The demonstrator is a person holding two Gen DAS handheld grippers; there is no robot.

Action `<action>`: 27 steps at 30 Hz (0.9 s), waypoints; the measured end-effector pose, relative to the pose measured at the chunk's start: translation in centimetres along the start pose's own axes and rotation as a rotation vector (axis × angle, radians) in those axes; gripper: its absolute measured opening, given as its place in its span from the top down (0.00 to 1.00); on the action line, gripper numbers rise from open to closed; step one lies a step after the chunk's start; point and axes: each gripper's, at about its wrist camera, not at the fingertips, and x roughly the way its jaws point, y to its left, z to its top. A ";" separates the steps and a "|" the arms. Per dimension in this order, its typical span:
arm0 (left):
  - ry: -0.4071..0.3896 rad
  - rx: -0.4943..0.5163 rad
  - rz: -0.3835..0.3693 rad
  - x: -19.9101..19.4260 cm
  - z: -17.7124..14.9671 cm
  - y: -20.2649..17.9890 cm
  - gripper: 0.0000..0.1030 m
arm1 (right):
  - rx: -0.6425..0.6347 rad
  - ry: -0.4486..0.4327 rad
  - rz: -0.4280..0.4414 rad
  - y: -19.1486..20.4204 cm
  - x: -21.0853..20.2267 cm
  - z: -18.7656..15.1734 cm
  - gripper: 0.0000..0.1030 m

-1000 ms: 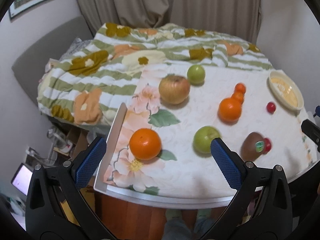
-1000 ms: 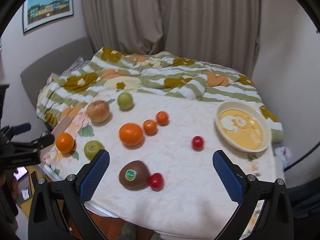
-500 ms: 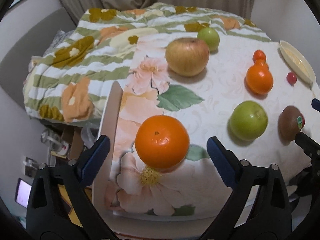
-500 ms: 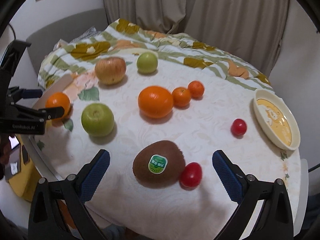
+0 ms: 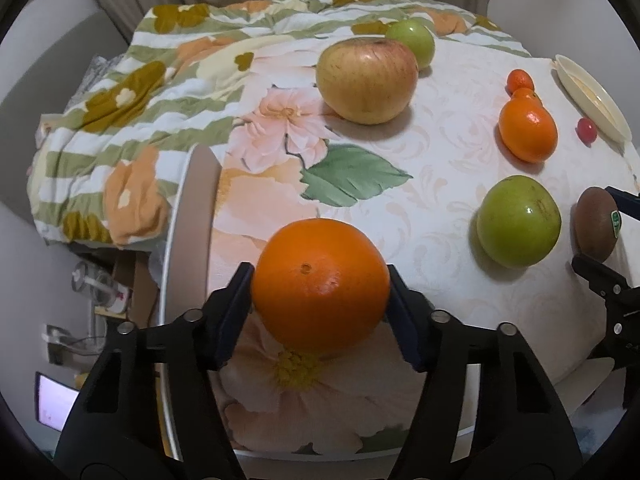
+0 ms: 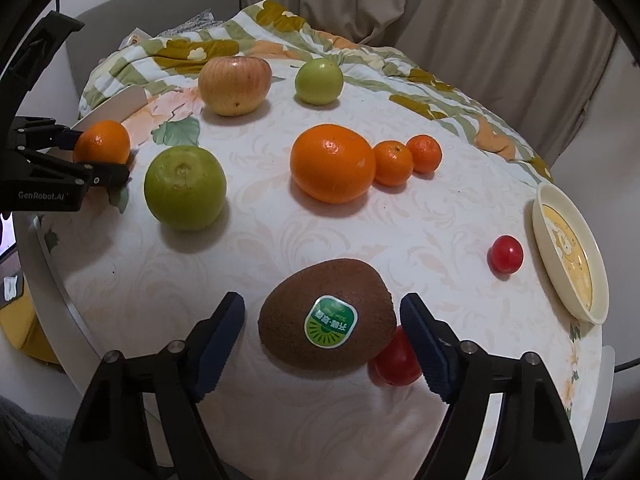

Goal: Organize fruits
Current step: 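Grasp the orange with the left tool while the right tool grasps the kiwi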

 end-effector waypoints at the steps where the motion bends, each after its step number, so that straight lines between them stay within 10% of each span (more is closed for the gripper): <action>1: -0.002 0.004 0.005 0.0 0.0 -0.1 0.35 | -0.004 0.001 0.000 0.0 0.0 0.0 0.26; 27: -0.034 -0.009 -0.013 -2.9 0.3 -0.2 0.36 | 0.070 0.039 0.052 -1.6 -0.9 2.0 0.40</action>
